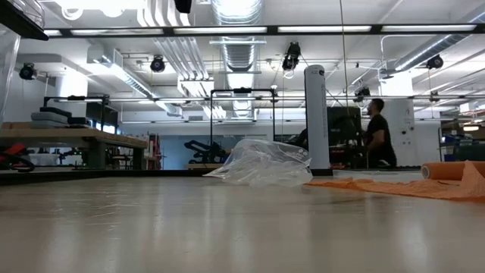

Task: Roll bandage
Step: Roll the brown bandage

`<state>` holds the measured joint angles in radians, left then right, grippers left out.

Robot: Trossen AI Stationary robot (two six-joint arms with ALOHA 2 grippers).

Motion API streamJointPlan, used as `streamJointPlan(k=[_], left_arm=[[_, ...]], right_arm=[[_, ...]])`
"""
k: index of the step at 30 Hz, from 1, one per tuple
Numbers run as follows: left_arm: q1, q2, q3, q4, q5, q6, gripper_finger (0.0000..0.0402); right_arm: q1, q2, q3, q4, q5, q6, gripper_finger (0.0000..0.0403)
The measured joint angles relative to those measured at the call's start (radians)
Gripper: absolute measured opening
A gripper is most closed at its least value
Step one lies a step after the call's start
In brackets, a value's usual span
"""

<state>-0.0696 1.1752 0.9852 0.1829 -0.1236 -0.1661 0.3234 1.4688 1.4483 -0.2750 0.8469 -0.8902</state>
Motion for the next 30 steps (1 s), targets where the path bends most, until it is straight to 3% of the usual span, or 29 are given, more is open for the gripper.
streamJointPlan(k=[10, 16, 20, 22, 26, 30], left_arm=[[-0.004, -0.031, 0.004, 0.013, 0.056, 0.000, 0.0049], [-0.002, -0.027, 0.002, 0.007, 0.066, 0.011, 0.0049], [-0.007, -0.026, 0.002, -0.010, 0.068, 0.078, 0.0049], [-0.009, -0.027, 0.002, -0.014, 0.068, 0.138, 0.0049], [-0.024, -0.022, 0.002, -0.041, 0.067, 0.267, 0.0049], [-0.056, 0.000, 0.002, -0.040, 0.067, 0.347, 0.0049]], right_arm=[[0.031, -0.044, -0.001, -0.140, 0.104, 0.051, 0.0000], [0.034, -0.042, -0.002, -0.135, 0.096, 0.080, 0.0003], [0.056, -0.063, -0.002, -0.137, 0.086, 0.146, 0.0026], [0.059, -0.099, -0.002, -0.140, 0.025, 0.251, 0.0050], [0.045, -0.174, -0.003, -0.153, -0.211, 0.495, 0.0111], [0.002, -0.194, -0.008, -0.126, -0.384, 0.635, 0.0176]])
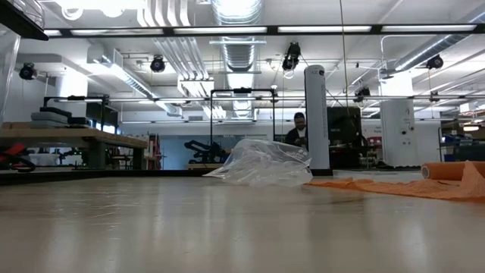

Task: Roll bandage
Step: Roll the brown bandage

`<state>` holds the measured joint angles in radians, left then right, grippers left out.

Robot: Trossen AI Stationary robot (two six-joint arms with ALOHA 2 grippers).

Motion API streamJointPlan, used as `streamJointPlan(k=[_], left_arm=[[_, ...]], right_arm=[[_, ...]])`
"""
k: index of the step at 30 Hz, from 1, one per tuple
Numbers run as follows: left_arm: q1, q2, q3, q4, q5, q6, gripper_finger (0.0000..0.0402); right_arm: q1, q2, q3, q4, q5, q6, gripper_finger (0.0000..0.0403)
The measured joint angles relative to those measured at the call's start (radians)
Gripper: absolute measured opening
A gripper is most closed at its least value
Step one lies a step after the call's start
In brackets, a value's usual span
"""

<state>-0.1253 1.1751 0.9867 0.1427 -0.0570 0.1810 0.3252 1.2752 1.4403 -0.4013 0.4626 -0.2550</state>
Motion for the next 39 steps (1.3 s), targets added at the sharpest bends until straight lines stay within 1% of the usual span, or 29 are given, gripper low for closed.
streamJointPlan(k=[4, 6, 8, 11, 14, 17, 20, 25, 29, 32, 35, 39], left_arm=[[-0.028, 0.017, 0.000, 0.045, 0.000, 0.051, 0.0049], [-0.035, 0.017, 0.000, 0.062, 0.000, 0.076, 0.0049], [-0.036, 0.016, 0.000, 0.066, -0.001, 0.093, 0.0049], [-0.037, 0.015, 0.000, 0.076, -0.002, 0.099, 0.0049], [-0.039, 0.014, 0.000, 0.085, -0.003, 0.099, 0.0049], [-0.045, 0.012, 0.000, 0.086, -0.003, 0.100, 0.0049], [-0.053, 0.008, 0.000, 0.087, -0.003, 0.110, 0.0049], [-0.063, 0.007, -0.001, 0.090, -0.012, 0.117, 0.0049], [-0.064, 0.007, -0.001, 0.085, -0.013, 0.081, 0.0059], [-0.065, 0.000, -0.001, 0.069, -0.026, 0.038, 0.0086], [-0.065, -0.028, -0.001, 0.021, -0.026, 0.009, 0.0127], [-0.066, -0.081, -0.001, -0.051, -0.024, -0.040, 0.0192]], right_arm=[[-0.021, 0.042, -0.002, 0.069, -0.069, 0.033, 0.0231], [-0.020, 0.075, -0.003, 0.118, -0.106, 0.045, 0.0253], [-0.019, 0.100, -0.003, 0.161, -0.117, 0.054, 0.0270], [-0.026, 0.118, -0.003, 0.183, -0.097, 0.050, 0.0284], [-0.041, 0.128, -0.003, 0.177, -0.089, 0.071, 0.0284], [-0.047, 0.128, -0.003, 0.164, -0.094, 0.088, 0.0267], [-0.048, 0.128, -0.003, 0.163, -0.097, 0.087, 0.0238], [-0.050, 0.128, -0.003, 0.148, -0.104, 0.068, 0.0162], [-0.048, 0.128, 0.001, 0.143, -0.104, -0.005, 0.0087], [-0.041, 0.128, 0.011, 0.138, -0.099, -0.116, 0.0046], [-0.036, 0.128, 0.012, 0.140, -0.093, -0.270, 0.0044], [-0.035, 0.127, 0.016, 0.152, -0.089, -0.394, 0.0049]])
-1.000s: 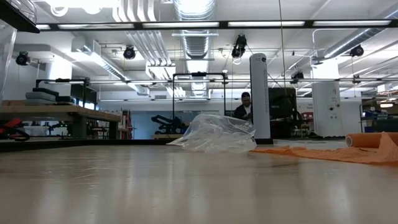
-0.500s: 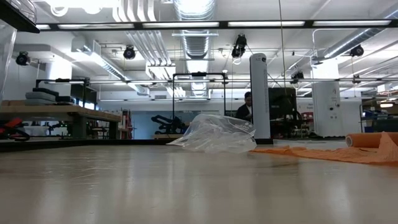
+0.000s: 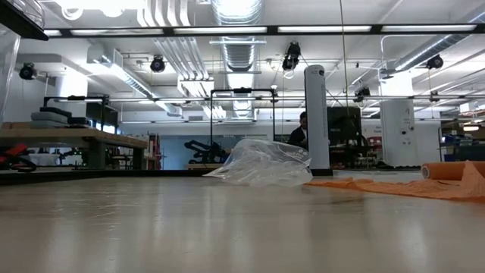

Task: Roll bandage
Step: Roll the brown bandage

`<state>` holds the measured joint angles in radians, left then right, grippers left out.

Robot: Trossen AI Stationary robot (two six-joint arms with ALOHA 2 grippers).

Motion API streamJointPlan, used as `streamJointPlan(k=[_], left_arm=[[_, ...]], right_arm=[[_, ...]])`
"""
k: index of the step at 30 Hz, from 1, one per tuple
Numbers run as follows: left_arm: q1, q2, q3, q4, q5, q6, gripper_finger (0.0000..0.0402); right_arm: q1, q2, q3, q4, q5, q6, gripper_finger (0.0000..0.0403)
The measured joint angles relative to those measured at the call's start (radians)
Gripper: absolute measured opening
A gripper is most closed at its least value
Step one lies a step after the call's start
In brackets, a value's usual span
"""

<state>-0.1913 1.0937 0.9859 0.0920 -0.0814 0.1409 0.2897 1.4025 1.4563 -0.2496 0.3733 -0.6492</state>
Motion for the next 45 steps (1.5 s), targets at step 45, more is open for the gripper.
streamJointPlan(k=[45], left_arm=[[0.005, 0.073, 0.012, -0.134, 0.039, -0.281, 0.0235]], right_arm=[[0.027, 0.148, 0.028, 0.016, 0.084, -0.624, 0.0076]])
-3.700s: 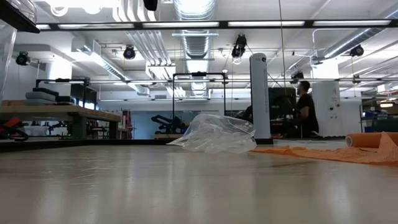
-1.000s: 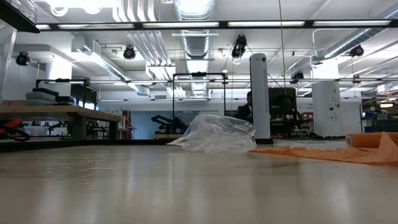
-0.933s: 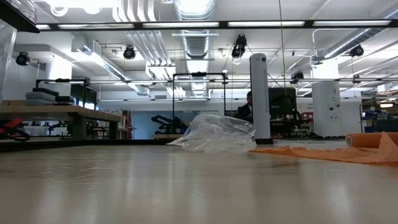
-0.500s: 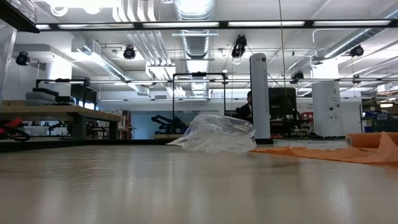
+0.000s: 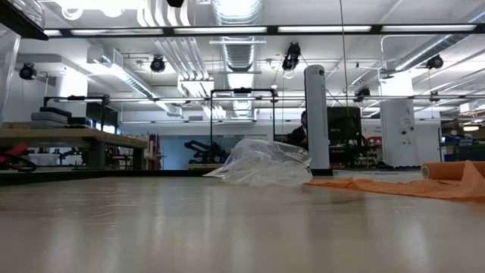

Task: Roll bandage
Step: Roll the brown bandage

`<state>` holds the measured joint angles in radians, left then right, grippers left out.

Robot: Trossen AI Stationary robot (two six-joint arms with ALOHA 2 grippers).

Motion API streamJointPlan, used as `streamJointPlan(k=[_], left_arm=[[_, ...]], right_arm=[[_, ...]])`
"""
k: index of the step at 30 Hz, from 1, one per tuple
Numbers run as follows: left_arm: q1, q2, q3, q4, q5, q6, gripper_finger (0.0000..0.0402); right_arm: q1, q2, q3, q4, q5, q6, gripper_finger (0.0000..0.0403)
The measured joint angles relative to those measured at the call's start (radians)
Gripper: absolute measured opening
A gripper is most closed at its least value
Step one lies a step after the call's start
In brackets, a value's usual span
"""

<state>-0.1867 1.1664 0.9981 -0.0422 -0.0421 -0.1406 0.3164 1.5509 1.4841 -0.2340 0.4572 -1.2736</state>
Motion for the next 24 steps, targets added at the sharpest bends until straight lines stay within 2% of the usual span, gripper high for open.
streamJointPlan(k=[5, 8, 10, 14, 19, 21, 24], left_arm=[[0.000, 0.000, 0.000, -0.028, 0.000, 0.010, 0.0144], [0.000, 0.000, 0.000, -0.025, 0.002, 0.026, 0.0087], [0.000, -0.001, 0.000, -0.025, 0.002, 0.041, 0.0066], [0.002, -0.003, 0.002, -0.007, -0.016, 0.110, 0.0065], [0.002, 0.005, 0.016, -0.004, -0.116, 0.217, 0.0082], [0.002, 0.023, 0.031, -0.002, -0.128, 0.249, 0.0083], [0.002, 0.072, 0.071, 0.003, -0.131, 0.292, 0.0079]], right_arm=[[0.000, 0.003, 0.000, -0.007, -0.002, 0.036, 0.0092], [0.000, 0.003, 0.000, -0.007, -0.008, 0.134, 0.0109], [0.000, 0.001, 0.000, -0.007, -0.009, 0.238, 0.0129], [0.003, -0.031, -0.001, 0.002, -0.018, 0.522, 0.0186], [0.000, -0.077, 0.019, 0.026, -0.019, 0.869, 0.0263], [-0.007, -0.076, 0.021, 0.044, -0.019, 0.938, 0.0285], [-0.012, -0.066, 0.020, 0.049, -0.019, 0.937, 0.0302]])
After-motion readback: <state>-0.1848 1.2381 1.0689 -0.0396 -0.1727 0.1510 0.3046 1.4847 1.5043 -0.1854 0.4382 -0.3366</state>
